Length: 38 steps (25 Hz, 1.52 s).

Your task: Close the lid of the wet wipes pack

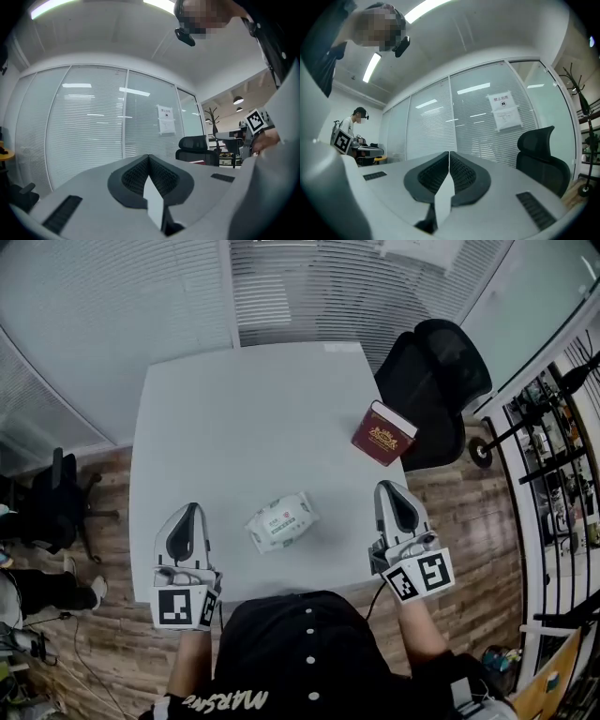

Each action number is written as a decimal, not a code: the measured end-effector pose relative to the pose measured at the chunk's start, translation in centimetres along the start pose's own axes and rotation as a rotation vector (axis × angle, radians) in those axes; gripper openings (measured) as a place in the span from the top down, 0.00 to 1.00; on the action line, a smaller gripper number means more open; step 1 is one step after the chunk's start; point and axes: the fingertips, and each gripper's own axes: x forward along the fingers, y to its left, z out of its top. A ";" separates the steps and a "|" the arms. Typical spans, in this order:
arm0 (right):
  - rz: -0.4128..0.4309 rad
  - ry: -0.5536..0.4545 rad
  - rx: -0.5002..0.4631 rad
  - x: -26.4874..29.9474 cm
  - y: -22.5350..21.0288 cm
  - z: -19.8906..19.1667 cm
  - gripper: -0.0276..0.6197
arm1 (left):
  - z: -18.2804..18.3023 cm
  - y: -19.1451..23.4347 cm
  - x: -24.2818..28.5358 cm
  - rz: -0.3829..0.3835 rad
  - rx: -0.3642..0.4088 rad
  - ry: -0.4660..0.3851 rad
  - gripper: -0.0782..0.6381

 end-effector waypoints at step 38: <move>0.000 -0.001 -0.168 1.8 -0.6 1.0 0.91 | 1.7 1.4 -1.1 0.071 0.036 -0.035 0.88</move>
